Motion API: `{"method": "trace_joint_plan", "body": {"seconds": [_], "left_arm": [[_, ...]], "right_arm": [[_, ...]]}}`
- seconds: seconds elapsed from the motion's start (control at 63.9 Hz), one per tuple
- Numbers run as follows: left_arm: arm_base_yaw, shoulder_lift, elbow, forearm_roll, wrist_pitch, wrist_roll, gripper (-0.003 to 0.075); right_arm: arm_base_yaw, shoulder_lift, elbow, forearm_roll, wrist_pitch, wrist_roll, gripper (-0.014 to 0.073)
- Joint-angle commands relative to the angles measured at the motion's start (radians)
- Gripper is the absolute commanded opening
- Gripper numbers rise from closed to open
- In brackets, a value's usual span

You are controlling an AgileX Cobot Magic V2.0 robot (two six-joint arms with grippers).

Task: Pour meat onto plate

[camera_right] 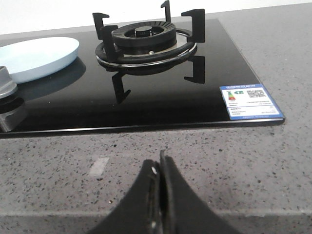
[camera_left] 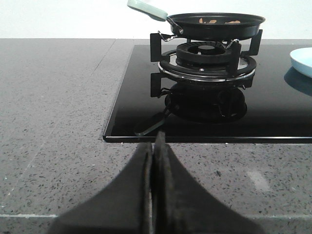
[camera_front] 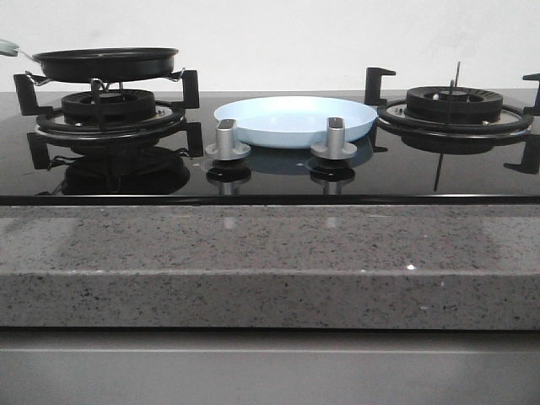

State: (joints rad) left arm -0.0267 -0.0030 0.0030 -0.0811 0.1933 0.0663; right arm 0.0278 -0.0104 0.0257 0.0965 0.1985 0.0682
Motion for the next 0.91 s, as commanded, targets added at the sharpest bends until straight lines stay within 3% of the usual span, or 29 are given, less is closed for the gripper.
{"method": "trace_joint_plan", "body": {"seconds": [0.0, 0.235, 0.469, 0.626, 0.892], "left_arm": [[0.001, -0.016, 0.004, -0.009, -0.102, 0.0, -0.002], [0.001, -0.016, -0.001, -0.033, -0.212, 0.0, -0.002], [0.001, 0.039, -0.17, -0.026, -0.075, 0.0, -0.002], [0.001, 0.225, -0.325, -0.026, 0.029, 0.0, -0.002], [0.001, 0.558, -0.496, -0.026, -0.071, 0.0, -0.002]], "right_arm": [[-0.004, -0.016, -0.005, -0.01, -0.076, -0.005, -0.006], [-0.004, -0.016, -0.005, -0.01, -0.094, -0.005, -0.006], [-0.005, -0.007, -0.109, -0.017, -0.02, -0.005, -0.006], [-0.005, 0.1, -0.271, -0.02, 0.097, -0.005, -0.006], [-0.005, 0.371, -0.49, -0.035, 0.103, -0.006, -0.006]]}}
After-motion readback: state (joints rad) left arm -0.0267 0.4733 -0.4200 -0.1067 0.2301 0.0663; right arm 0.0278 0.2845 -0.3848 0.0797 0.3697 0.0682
